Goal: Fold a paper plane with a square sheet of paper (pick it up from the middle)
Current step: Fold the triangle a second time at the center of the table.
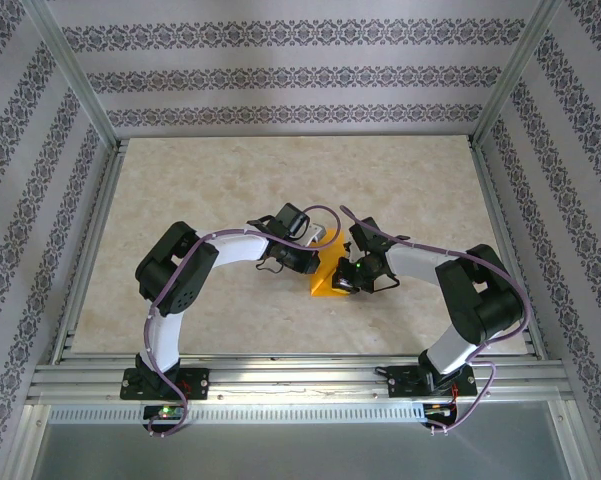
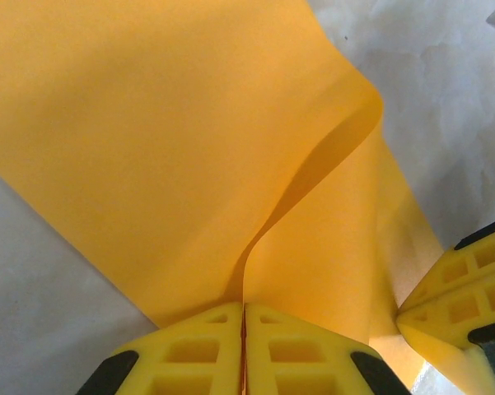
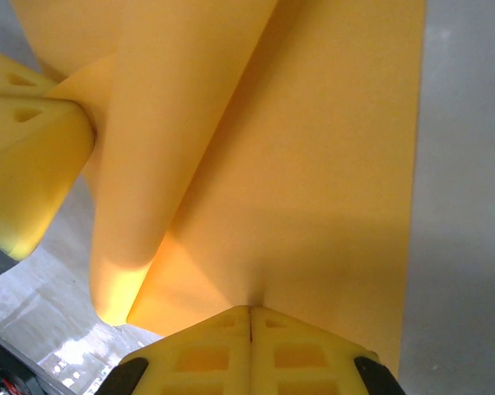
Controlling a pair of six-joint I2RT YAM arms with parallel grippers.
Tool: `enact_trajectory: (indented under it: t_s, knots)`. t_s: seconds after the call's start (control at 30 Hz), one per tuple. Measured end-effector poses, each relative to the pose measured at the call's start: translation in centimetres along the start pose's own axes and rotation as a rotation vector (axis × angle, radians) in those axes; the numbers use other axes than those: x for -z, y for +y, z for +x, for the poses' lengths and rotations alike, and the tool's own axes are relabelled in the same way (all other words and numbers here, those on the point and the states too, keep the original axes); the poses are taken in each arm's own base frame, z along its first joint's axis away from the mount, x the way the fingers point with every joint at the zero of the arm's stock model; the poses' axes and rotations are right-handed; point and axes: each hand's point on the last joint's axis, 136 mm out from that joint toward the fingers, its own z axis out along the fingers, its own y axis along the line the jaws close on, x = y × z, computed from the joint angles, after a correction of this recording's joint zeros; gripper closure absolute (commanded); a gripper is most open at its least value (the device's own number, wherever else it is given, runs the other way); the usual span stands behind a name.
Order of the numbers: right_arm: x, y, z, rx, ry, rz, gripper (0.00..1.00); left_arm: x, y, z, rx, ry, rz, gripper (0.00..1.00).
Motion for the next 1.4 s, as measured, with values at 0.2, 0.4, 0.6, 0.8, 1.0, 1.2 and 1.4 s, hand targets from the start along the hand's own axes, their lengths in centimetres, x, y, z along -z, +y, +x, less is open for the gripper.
enact_trajectory:
  t_s: [0.2,0.4,0.6,0.8,1.0,1.2,1.4]
  knots:
    - [0.02,-0.02,0.03,0.001,0.002,0.002,0.97,0.01,-0.01,-0.04,0.000,0.000,0.000,0.92]
    - [0.02,-0.04,0.06,0.002,0.003,0.003,0.98,0.01,-0.02,-0.04,0.000,0.000,0.001,0.92]
    - [0.11,-0.18,0.11,-0.005,0.009,0.001,0.98,0.01,-0.02,-0.05,0.000,-0.001,0.001,0.92]
    - [0.18,-0.31,0.13,-0.013,0.013,0.001,0.98,0.01,-0.02,-0.05,-0.001,-0.001,0.001,0.92]
    - [0.16,-0.31,0.17,-0.013,0.015,0.000,0.98,0.02,-0.04,-0.08,0.000,-0.001,0.004,0.91]
    - [0.15,-0.29,0.21,-0.007,0.018,-0.001,0.98,0.09,0.04,-0.19,0.001,-0.005,0.006,0.91]
    - [0.15,-0.30,0.21,-0.002,0.018,-0.001,0.98,0.10,-0.03,-0.22,-0.002,-0.006,0.011,0.91]
